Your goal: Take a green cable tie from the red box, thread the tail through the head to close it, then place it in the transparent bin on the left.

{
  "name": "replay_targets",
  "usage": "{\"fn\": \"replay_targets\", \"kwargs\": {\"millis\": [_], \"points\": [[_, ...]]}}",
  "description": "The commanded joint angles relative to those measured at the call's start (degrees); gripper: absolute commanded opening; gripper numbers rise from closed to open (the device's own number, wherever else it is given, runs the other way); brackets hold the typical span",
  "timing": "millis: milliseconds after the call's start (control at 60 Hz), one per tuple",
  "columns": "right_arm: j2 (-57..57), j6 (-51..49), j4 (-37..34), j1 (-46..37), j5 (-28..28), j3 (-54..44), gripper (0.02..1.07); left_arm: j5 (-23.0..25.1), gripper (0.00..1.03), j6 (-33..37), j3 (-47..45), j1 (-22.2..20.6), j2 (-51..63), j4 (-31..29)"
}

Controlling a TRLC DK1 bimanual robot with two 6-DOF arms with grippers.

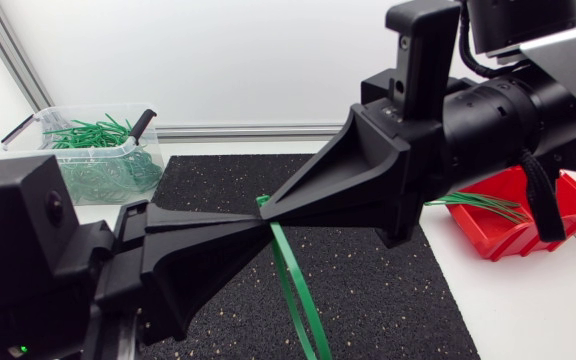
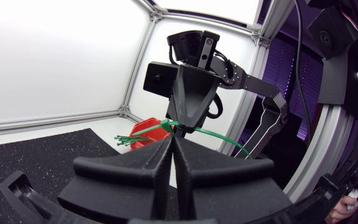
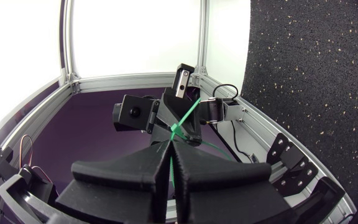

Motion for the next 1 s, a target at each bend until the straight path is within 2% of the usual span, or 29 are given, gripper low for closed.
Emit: {"fn": "replay_targets", "kwargs": {"millis": [0,67,167,267,483,767,983], "points": [[-0.34,1.06,0.78,-0.73,2.47,0.29,0.26,2.61,0.04,2.83,-1.16,-0.31,-1.54,0.78],[-1.84,0.89,0.78,-0.64,2.38,0.21,0.40,2.96,0.04,4.06,-1.42,0.74,-1.89,0.16],[-3.07,0.80,0.86,-0.73,2.20,0.29,0.50,5.60,0.04,4.68,-1.51,4.52,-2.07,-0.63],[-3.42,0.45,1.04,-1.87,1.94,0.47,0.50,7.45,0.04,6.09,-1.95,8.74,-1.80,-0.01],[-3.07,0.45,4.29,-5.38,1.32,0.47,0.50,7.09,0.04,14.08,-3.09,10.76,-1.28,1.04],[1.68,-0.35,10.71,-10.31,0.18,1.00,0.50,3.31,0.04,24.54,-4.41,9.53,-1.10,0.78],[8.98,-7.29,10.88,-10.57,-2.19,3.81,0.50,1.91,0.05,32.72,-4.06,9.53,0.75,0.52]]}}
